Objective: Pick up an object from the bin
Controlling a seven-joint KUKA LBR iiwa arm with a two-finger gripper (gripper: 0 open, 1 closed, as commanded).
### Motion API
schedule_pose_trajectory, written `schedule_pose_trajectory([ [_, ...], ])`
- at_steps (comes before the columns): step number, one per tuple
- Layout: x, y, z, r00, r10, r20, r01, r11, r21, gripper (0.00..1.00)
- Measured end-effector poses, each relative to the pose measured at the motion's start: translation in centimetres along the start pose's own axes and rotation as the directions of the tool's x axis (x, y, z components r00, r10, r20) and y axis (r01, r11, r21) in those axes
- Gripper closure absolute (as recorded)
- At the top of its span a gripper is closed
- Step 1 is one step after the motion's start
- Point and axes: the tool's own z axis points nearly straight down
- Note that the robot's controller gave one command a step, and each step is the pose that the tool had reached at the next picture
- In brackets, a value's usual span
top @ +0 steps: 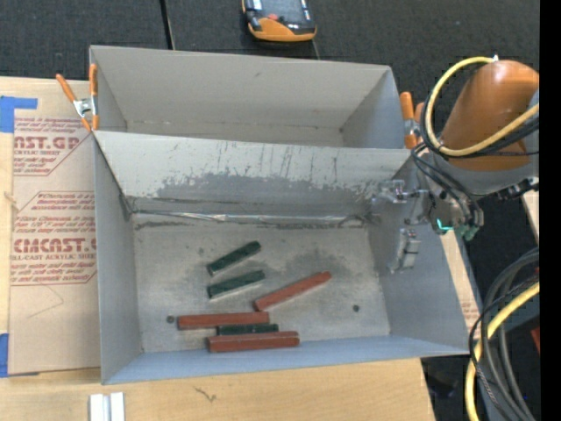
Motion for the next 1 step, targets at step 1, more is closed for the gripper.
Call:
schedule_pose_trajectory([
  [1,-0.17,0.07,-0.49,1.0,-0.002,0.008,0.002,1.0,0.001,0.0],
])
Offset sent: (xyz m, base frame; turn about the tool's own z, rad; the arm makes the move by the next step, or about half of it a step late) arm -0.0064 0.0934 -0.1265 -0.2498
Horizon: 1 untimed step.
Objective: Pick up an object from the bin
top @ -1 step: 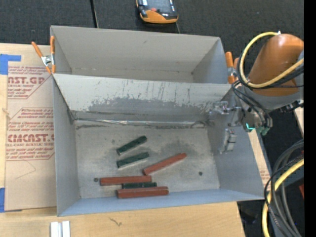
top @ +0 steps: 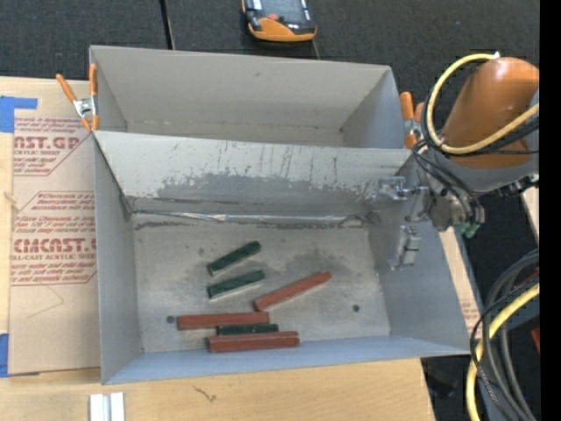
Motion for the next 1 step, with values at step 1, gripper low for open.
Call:
schedule_pose_trajectory([
  [1,0.34,4.26,6.01,0.994,-0.113,0.002,0.113,0.994,0.0,0.0],
])
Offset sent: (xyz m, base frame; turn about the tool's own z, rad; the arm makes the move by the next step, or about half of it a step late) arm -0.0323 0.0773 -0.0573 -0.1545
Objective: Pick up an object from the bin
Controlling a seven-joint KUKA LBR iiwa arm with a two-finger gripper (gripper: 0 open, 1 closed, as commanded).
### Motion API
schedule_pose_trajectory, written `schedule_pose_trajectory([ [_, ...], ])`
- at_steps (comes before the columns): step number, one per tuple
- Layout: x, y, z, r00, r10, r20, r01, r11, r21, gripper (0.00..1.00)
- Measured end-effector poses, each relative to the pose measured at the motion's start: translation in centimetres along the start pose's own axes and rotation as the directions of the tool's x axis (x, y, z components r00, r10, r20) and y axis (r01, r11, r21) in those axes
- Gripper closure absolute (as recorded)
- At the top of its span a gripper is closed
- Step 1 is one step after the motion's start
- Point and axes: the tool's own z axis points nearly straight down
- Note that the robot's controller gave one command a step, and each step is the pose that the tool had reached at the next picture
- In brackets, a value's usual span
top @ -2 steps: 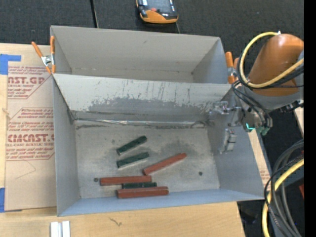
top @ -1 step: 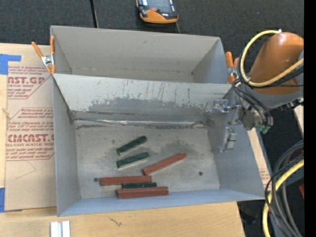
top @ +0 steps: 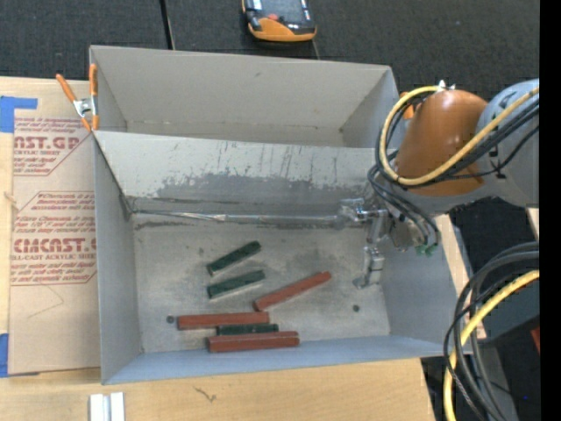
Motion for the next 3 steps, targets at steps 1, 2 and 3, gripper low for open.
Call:
schedule_pose_trajectory([
  [1,2.4,3.6,0.2,0.999,-0.039,-0.01,0.039,0.999,-0.004,0.0],
  [2,-0.7,7.9,0.5,0.983,-0.186,-0.002,0.186,0.983,-0.002,0.0],
  [3,0.3,10.0,7.2,0.971,-0.241,-0.003,0.241,0.971,-0.003,0.0],
])
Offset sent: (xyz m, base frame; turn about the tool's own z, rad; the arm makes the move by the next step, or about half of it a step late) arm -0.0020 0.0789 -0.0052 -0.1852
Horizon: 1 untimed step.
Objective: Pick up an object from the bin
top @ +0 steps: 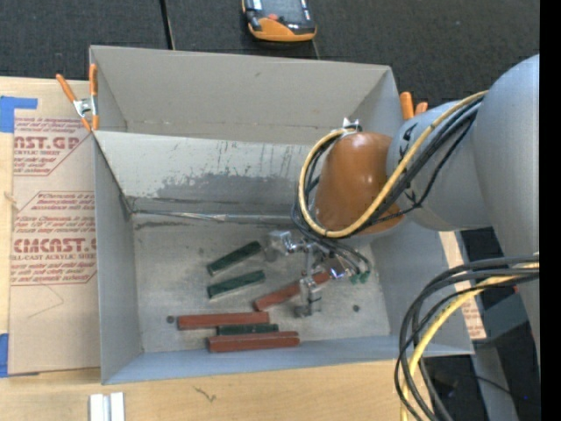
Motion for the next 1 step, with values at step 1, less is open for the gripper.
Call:
schedule_pose_trajectory([
  [1,-0.07,-0.45,-0.18,0.992,-0.13,0.003,0.13,0.992,-0.001,1.0],
])
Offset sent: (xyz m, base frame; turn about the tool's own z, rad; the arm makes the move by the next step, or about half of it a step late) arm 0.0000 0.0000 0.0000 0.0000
